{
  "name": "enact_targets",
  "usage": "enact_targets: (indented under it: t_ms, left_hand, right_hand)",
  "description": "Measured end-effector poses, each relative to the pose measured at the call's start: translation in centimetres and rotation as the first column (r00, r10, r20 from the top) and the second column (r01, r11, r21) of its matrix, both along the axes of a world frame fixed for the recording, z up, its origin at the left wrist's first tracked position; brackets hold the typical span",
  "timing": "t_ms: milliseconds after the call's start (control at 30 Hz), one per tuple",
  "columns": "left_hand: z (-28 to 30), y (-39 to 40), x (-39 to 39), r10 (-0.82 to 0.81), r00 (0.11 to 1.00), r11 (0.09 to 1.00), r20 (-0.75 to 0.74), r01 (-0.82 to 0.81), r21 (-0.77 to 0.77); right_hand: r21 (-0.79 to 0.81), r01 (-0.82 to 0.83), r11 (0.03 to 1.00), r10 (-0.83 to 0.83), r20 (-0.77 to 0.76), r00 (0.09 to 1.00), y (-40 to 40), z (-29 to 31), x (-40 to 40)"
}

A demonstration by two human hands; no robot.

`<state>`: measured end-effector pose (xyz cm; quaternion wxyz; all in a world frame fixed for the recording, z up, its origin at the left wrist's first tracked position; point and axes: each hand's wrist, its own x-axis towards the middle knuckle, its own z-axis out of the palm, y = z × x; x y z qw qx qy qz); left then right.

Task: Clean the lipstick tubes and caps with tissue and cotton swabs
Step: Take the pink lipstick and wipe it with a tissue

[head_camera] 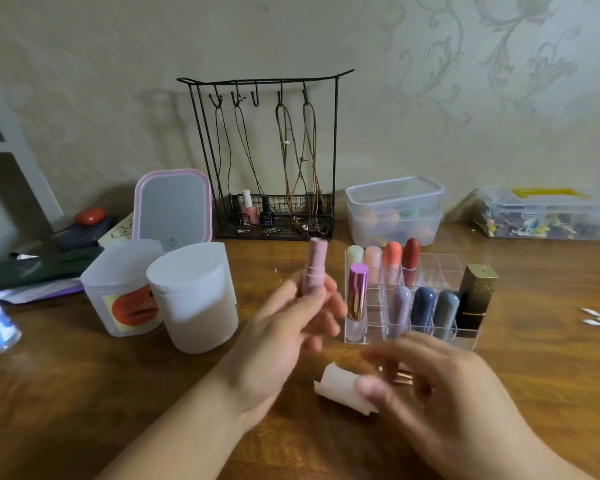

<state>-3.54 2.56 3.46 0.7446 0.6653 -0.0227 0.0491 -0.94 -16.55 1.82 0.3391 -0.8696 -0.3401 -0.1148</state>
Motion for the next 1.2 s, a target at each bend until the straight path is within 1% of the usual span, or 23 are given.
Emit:
enact_targets:
  t_ms: [67,100,167,233,300,400,433,467,500,533,567,600,700,800,900,967,1000,1033,1067,1100,1133,1167,1200]
  left_hand:
    - [-0.2,-1.3,-0.5,-0.026,0.995,0.984,0.1,0.043,-0.17]
    - [-0.3,-2.0,-0.8,-0.064,0.991,0.971,0.114,0.088,-0.22]
    - [-0.4,-3.0,-1.2,-0.145,0.982,0.946,0.122,0.174,-0.275]
    - [-0.4,-3.4,-1.4,-0.169,0.978,0.93,0.123,0.199,-0.308]
    - [-0.3,-3.2,-1.3,-0.135,0.984,0.918,0.116,0.168,-0.36]
    - [-0.4,-2.9,-0.9,-0.02,0.994,0.952,0.105,0.051,-0.301]
    - [-0.5,-2.9,-0.8,-0.009,0.995,0.954,0.098,0.038,-0.298]
    - [-0.7,-2.9,-0.7,-0.006,0.996,0.951,0.093,0.034,-0.308]
    - [-0.8,-3.0,-0.7,-0.003,0.996,0.948,0.087,0.03,-0.317]
    - [-0.9,-3.1,-0.7,0.01,0.997,0.948,0.079,0.015,-0.317]
    - [-1.1,-3.2,-0.7,0.018,0.997,0.953,0.076,0.005,-0.304]
    - [-1.2,-3.4,-0.7,0.008,0.997,0.96,0.081,0.015,-0.28]
    - [-1.2,-4.3,-1.1,-0.101,0.985,0.967,0.137,0.129,-0.218]
    - [-1.2,-4.4,-1.3,-0.129,0.978,0.982,0.163,0.149,-0.118]
    - [-1.7,-3.9,-1.2,-0.136,0.971,0.978,0.197,0.1,0.182]
    - [-1.0,-2.6,-1.0,-0.244,0.966,0.909,0.081,0.199,0.366]
    - [-0.5,-1.7,-0.8,-0.22,0.975,0.871,0.009,0.192,0.453]
    - [0.0,-0.9,-0.6,-0.119,0.992,0.823,-0.037,0.119,0.555]
    - [0.3,-0.2,-0.3,0.017,0.999,0.731,-0.051,0.023,0.682]
    - [0.6,0.2,-0.1,0.127,0.991,0.592,-0.045,-0.039,0.805]
    - [0.7,0.3,0.1,0.198,0.979,0.466,-0.055,-0.045,0.883]
    - [0.6,0.2,0.3,0.221,0.971,0.391,-0.092,-0.002,0.921]
    - [0.3,0.1,0.4,0.211,0.967,0.362,-0.144,0.059,0.93]
  right_hand:
    - [0.255,-0.043,0.966,0.088,-0.17,0.982,-0.5,1.0,-0.4]
    - [0.336,-0.064,0.94,0.137,-0.197,0.971,-0.6,1.5,-0.5]
    - [0.357,-0.084,0.93,0.171,-0.22,0.961,-0.8,2.1,-0.9]
    - [0.257,-0.087,0.963,0.14,-0.193,0.971,-0.8,2.3,-1.4]
    - [0.042,-0.063,0.997,0.067,-0.11,0.992,-0.8,2.0,-1.1]
    - [-0.246,-0.029,0.969,0.013,-0.064,0.998,-0.2,0.7,-0.7]
    - [-0.267,-0.035,0.963,0.014,-0.079,0.997,-0.1,0.5,-0.7]
    - [-0.215,-0.056,0.975,0.041,-0.074,0.996,-0.1,0.5,-0.7]
    - [-0.045,-0.049,0.998,0.046,-0.078,0.996,-0.2,0.8,-0.8]
    - [0.195,-0.026,0.981,0.052,-0.132,0.99,-0.3,1.1,-1.1]
    - [0.379,0.018,0.925,0.074,-0.226,0.971,-0.5,1.2,-1.2]
    - [0.499,0.06,0.864,0.121,-0.323,0.938,-0.5,1.2,-1.2]
    - [0.596,0.013,0.803,0.362,-0.505,0.784,0.1,1.8,-1.1]
    - [0.604,-0.051,0.795,0.49,-0.59,0.642,0.1,2.0,-0.5]
    - [0.612,-0.062,0.789,0.555,-0.664,0.501,-0.4,1.5,0.1]
    - [0.631,-0.03,0.775,0.562,-0.666,0.49,-0.6,1.3,0.3]
    - [0.638,0.012,0.77,0.543,-0.664,0.513,-0.6,1.3,0.5]
    - [0.632,0.063,0.772,0.505,-0.671,0.543,-0.6,1.3,0.5]
    - [0.609,0.107,0.786,0.454,-0.686,0.568,-0.6,1.3,0.5]
    - [0.574,0.134,0.808,0.4,-0.702,0.589,-0.7,1.2,0.5]
    - [0.537,0.146,0.831,0.351,-0.71,0.611,-0.7,1.2,0.4]
    - [0.509,0.146,0.848,0.316,-0.708,0.632,-0.6,1.2,0.4]
    - [0.494,0.14,0.858,0.296,-0.699,0.651,-0.6,1.1,0.4]
